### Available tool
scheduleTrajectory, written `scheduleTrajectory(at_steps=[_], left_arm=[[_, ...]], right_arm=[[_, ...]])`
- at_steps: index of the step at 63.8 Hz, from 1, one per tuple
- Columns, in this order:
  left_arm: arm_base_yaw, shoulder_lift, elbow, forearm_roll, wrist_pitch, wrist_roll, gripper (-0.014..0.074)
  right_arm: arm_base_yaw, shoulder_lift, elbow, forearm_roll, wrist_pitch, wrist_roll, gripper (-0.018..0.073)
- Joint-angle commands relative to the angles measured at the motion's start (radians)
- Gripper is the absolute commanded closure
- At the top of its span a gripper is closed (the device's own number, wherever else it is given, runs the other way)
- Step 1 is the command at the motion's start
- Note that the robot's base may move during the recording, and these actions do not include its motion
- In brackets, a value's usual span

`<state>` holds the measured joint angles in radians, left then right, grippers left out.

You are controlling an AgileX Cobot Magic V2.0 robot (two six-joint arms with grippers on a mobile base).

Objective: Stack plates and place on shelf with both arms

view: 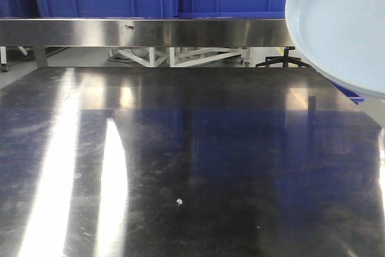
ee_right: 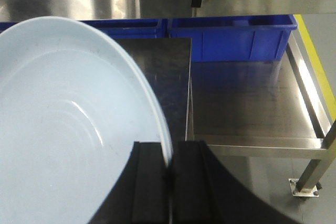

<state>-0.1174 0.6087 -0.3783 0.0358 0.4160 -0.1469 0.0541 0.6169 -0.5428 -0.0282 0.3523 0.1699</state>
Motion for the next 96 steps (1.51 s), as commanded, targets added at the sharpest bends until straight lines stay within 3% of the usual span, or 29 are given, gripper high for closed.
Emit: scheduleTrajectory(at_steps=[1,96], left_arm=[[0.001,-0.003,-0.030,0.002,-0.071,-0.003,0.0509],[0.001,-0.003,-0.030,0.002,-0.071,-0.003,0.0509]], right_arm=[[-0.008,-0.013,-0.028,-0.003,-0.104,-0.004,0.0536],[-0.008,-0.012,-0.028,-0.003,-0.088,-0.004,0.0536]])
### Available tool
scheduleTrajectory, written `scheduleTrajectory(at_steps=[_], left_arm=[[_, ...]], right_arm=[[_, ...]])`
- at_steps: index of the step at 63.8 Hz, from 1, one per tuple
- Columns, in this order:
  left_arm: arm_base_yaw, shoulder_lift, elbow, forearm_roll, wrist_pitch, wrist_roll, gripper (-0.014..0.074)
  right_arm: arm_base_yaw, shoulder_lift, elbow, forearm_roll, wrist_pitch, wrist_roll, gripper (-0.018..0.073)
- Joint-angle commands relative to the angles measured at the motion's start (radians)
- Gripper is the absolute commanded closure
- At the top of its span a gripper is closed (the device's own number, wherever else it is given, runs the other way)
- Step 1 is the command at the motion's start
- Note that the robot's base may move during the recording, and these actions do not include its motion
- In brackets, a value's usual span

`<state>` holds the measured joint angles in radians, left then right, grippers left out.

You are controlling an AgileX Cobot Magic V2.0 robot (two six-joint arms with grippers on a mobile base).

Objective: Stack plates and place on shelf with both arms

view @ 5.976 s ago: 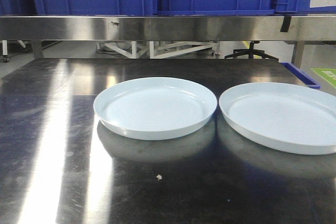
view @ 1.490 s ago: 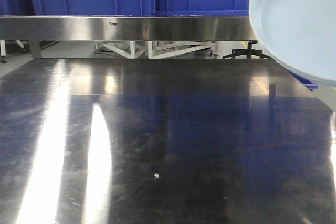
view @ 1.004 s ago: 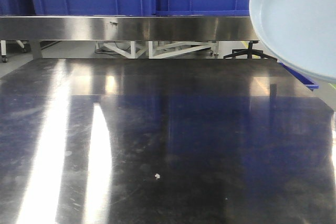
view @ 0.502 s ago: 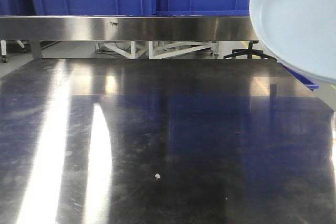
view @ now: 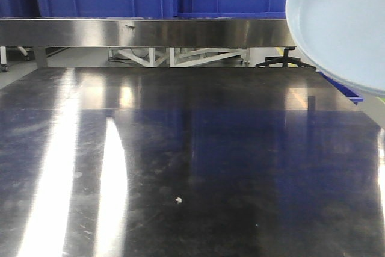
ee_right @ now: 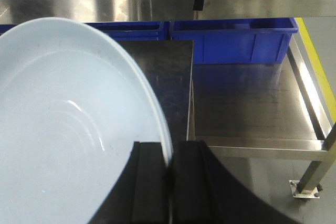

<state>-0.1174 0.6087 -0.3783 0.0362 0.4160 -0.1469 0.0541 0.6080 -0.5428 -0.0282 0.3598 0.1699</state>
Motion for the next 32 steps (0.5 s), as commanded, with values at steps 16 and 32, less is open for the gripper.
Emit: scheduleTrajectory(at_steps=[16,32], left_arm=[[0.001,-0.003,-0.030,0.002,-0.071,-0.003,0.0509],[0.001,0.001,-0.030,0.002,-0.071,-0.003,0.0509]], right_arm=[[-0.008,-0.003,-0.028,-0.003,-0.096,-0.004,0.0536],[-0.008,-0.003,-0.028,-0.003,-0.096,-0.004,0.0536]])
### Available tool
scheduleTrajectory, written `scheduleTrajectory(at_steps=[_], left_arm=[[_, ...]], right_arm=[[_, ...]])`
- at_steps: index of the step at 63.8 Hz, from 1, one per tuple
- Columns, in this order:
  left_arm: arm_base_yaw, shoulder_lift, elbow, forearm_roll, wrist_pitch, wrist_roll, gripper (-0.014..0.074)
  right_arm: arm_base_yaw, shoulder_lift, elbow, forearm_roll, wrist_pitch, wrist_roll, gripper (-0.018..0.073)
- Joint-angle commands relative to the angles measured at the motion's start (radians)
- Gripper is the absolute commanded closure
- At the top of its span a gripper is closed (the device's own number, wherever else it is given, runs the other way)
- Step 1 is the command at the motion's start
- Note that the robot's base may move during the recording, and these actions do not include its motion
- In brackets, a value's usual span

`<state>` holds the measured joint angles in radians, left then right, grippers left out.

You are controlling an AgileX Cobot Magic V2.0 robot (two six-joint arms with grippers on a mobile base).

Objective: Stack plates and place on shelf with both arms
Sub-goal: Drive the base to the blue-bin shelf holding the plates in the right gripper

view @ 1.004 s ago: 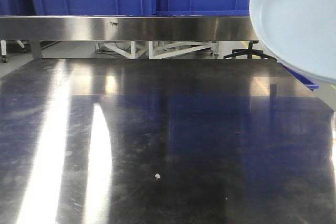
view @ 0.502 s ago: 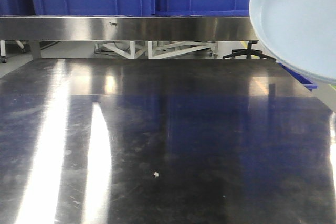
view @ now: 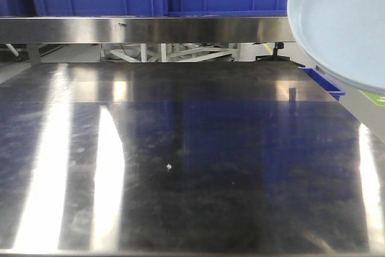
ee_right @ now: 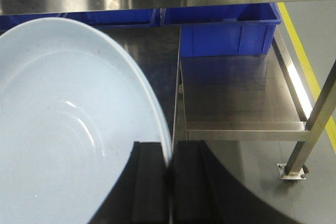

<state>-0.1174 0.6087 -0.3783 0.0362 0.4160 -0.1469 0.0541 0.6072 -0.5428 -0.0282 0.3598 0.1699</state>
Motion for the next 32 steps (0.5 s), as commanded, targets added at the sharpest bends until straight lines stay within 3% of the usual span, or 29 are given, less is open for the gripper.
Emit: scheduleTrajectory(at_steps=[1,32], left_arm=[[0.001,0.001,-0.030,0.002,-0.071,-0.003,0.0509],[0.001,0.001,-0.030,0.002,-0.071,-0.003,0.0509]], right_arm=[[-0.008,-0.002,-0.028,-0.003,-0.096,-0.004,0.0536],[-0.008,-0.002,-0.028,-0.003,-0.096,-0.004,0.0536]])
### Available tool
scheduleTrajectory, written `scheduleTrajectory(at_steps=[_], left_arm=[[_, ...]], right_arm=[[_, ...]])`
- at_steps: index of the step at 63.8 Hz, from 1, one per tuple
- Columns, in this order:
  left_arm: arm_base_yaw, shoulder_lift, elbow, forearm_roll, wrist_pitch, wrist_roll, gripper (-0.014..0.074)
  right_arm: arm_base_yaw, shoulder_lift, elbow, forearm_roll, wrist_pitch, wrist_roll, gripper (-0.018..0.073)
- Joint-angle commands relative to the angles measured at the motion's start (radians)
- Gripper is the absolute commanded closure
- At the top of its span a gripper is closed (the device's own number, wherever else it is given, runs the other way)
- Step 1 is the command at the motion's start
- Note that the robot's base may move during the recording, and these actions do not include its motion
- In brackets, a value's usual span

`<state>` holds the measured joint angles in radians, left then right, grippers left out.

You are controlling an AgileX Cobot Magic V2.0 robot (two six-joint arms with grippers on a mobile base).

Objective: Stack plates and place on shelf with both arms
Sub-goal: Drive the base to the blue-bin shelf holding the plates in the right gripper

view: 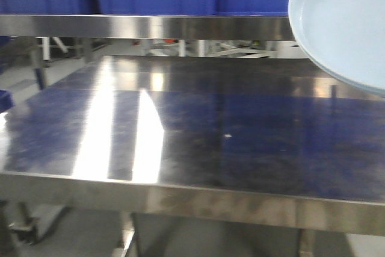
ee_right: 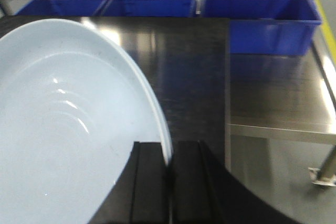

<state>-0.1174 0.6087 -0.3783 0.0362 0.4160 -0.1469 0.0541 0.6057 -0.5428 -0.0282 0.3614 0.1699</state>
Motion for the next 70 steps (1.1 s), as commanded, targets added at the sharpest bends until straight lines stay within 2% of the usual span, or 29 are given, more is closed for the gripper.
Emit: scheduleTrajectory(at_steps=[1,70], left_arm=[[0.001,0.001,-0.030,0.002,-0.071,-0.003,0.0510],[0.003,0.001,-0.030,0.000,-0.068,-0.003,0.0509]], right_arm=[[-0.008,0.000,-0.028,-0.003,-0.097,-0.004,0.0536],[-0.007,0.008,-0.028,-0.003,-0.081,-0.004,0.0536]])
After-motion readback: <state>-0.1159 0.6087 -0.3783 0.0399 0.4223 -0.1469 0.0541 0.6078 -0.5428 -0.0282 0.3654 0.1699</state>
